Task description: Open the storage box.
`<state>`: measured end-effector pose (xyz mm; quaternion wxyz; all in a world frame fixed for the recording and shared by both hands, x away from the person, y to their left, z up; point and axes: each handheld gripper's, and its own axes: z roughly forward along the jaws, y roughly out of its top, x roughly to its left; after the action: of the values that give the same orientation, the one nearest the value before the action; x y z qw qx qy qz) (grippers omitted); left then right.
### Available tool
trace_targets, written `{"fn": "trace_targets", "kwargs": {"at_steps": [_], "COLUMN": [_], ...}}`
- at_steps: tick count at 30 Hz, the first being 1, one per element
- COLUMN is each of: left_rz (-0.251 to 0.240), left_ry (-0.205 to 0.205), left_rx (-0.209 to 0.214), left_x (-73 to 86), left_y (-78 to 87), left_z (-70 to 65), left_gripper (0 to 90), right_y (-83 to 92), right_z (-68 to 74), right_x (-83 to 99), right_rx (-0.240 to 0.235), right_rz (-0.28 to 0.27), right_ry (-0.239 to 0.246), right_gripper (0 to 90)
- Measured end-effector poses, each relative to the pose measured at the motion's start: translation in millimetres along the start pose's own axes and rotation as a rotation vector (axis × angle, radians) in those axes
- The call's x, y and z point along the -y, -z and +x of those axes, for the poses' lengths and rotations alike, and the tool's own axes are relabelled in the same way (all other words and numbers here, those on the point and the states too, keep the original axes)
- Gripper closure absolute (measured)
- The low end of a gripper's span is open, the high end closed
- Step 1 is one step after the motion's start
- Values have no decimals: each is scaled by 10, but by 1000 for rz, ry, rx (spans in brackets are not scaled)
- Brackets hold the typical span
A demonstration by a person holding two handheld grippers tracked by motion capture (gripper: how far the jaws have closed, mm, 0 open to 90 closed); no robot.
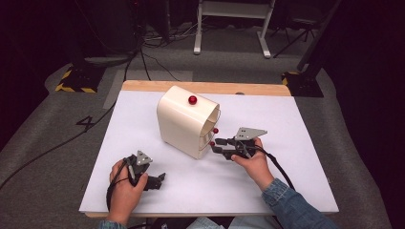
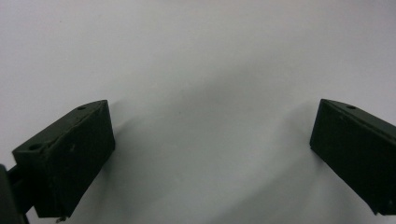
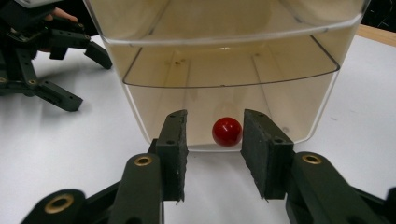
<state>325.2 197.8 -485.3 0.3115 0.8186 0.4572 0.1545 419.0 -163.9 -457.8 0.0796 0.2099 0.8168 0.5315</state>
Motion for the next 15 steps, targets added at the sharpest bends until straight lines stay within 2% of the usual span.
{"fn": "trace_targets", "kwargs": {"at_steps": [8, 11, 15], "left_rz": [0, 0, 1], "left_ry": [0, 0, 0], "left_rx": [0, 0, 0], "left_x": [0, 0, -1], "left_y": [0, 0, 0], "left_z": [0, 0, 1], "left_gripper": [0, 0, 0], "right_y": [-92, -112, -111], "right_z": [-26, -28, -34], "right_x": [49, 62, 62], "right_rx": [20, 32, 35], "right_rz": [4, 10, 9], "right_ry": [12, 17, 15], "right_gripper": [683, 734, 741]}}
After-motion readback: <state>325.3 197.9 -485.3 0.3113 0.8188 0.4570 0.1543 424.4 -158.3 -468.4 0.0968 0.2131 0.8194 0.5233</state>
